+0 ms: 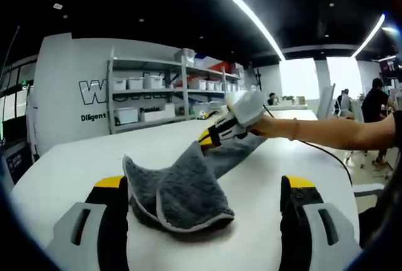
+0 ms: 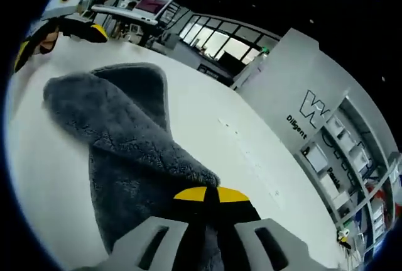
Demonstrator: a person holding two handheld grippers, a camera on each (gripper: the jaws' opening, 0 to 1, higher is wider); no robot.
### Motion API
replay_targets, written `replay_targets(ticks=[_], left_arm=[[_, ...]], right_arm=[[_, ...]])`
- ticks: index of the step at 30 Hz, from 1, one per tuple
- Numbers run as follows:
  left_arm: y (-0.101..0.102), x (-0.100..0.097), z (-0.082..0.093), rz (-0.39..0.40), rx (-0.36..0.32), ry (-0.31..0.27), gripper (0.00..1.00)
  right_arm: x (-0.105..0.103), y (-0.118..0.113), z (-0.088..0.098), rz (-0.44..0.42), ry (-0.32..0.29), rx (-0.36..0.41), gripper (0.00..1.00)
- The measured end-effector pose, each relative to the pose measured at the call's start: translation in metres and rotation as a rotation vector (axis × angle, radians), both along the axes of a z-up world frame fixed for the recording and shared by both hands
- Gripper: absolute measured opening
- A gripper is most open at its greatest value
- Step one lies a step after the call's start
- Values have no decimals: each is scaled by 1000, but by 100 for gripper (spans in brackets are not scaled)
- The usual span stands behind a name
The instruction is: Open the folded towel by lifting each exposed corner and separating the folded layers until the towel lies flat within the target outline without major curled edges
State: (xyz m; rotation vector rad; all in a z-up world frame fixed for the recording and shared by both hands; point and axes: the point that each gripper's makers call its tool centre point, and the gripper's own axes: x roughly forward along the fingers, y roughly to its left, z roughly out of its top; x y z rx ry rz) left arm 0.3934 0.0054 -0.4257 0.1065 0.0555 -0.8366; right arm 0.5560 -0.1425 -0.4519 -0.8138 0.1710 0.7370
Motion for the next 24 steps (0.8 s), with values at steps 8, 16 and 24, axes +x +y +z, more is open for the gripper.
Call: replay_targets(ticks=[8,16,24], left_arm=[[6,3,6,13,-34,-5,99],[7,6,7,16,-43,-2,99],[9,7,9,14,-75,6,99]], right_arm=[[-49,-6,39,38,-114,-60,0],[-96,-6,47,64,-162,-123,0],[-148,-6,41,87,-152,-77,0]])
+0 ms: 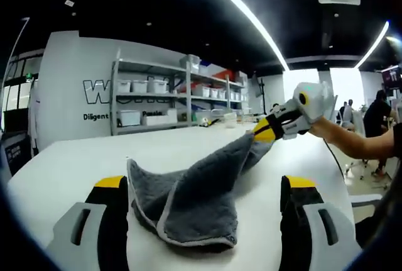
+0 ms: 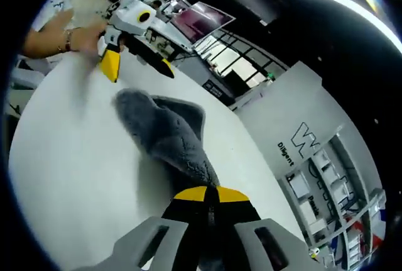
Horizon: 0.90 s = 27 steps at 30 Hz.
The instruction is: Open the folded towel by lifting each exposed corner and separating the folded layers until the towel lies flat within the target outline without major curled edges
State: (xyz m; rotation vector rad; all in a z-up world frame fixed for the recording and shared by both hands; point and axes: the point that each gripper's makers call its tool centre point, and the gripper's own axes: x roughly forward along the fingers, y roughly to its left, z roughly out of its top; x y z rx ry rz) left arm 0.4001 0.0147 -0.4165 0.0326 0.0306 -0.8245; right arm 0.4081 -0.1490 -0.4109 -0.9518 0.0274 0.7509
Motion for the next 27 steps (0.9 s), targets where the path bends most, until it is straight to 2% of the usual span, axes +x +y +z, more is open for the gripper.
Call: replay_targets(ticks=[4,11,14,17,27], left_arm=[[1,1,2,3,-11,2,99],[3,3,2,6,-15,5,99],[3,3,1,5,-16,8,99],[3,2,1,8,-17,6,99],[4,2,0,12,-20,17,99]], right_arm=[[-17,-1,-8,11,-5,-28,0],[-42,1,-44,33,68,-73,0],[-50,3,-53,42,104,-66,0],[-55,4,-63,33,150,-42,0],[-56,5,-79,25,242,-5,0]])
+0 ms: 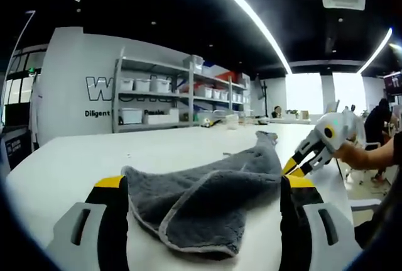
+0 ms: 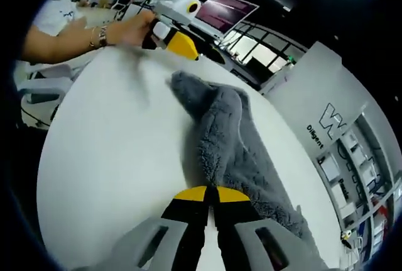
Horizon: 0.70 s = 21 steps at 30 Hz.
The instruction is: Open the folded towel by lifting each exposed corner and separating the folded layers until the towel lies flat within the target outline without major curled edges
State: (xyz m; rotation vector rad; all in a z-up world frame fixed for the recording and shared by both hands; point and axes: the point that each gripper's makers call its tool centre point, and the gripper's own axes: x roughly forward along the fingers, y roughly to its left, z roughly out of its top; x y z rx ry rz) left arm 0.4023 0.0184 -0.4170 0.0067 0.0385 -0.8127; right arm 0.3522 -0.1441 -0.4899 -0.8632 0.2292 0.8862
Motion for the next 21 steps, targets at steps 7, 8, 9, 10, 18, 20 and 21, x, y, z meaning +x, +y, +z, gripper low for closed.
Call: replay_targets(ticks=[7,8,9,10,18,20,21], left_arm=[[1,2,-1,6,6,4,99],[0,2,-1,4,5,5,99],[0,2,-1,3,3,6,99],[0,1,-1,1,4,7,99],[0,3,-3,6,17,9,99],[0,3,-3,5,15,11,99],[-1,2,-4,4,14,11,99]], right_arm=[[0,0,-3,-13,59,53,2],[-1,0,-2,-16,70,70,3],[-2,1,-1,-16,82,87,5],[-4,2,-1,-12,99,102,7],[-15,5,18,2,109,249,25],[-16,4,26,3,102,286,29],[-16,3,32,-2,88,318,29]])
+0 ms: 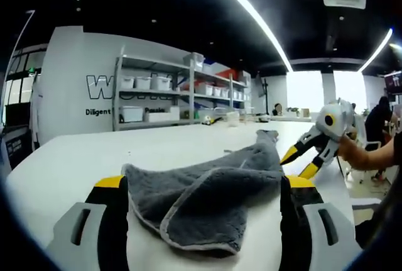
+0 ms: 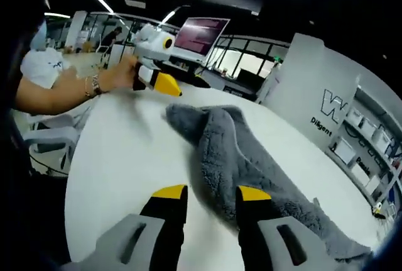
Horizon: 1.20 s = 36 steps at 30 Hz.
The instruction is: Open the folded towel by lifting each exposed corner and separating the folded layers until the towel lies flat within the target outline without major curled edges
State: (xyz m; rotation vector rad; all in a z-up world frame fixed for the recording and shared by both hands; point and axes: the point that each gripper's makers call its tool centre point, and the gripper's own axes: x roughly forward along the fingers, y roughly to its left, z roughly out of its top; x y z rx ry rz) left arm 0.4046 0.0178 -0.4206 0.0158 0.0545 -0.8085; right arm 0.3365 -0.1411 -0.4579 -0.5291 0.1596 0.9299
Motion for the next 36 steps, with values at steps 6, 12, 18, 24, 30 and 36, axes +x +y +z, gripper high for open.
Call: replay_targets(ticks=[6,12,18,24,30,36], left_arm=[[0,-1,-1,-1,1,2,99],[1,1,-2,7,5,7,99],[3,1,0,4,-29,16,99],[2,1,-2,3,-23,21,99],[2,6,-7,3,-13,43,99],[-10,-2,-24,-78,44,100,99]], right_arm=[[-3,-15,11,-32,19,69,54],[1,-36,5,-77,22,79,63],[4,-65,3,-142,43,118,84],[7,-90,5,-186,37,138,95],[4,-113,6,-226,52,170,99],[-3,-126,4,-230,50,175,99]])
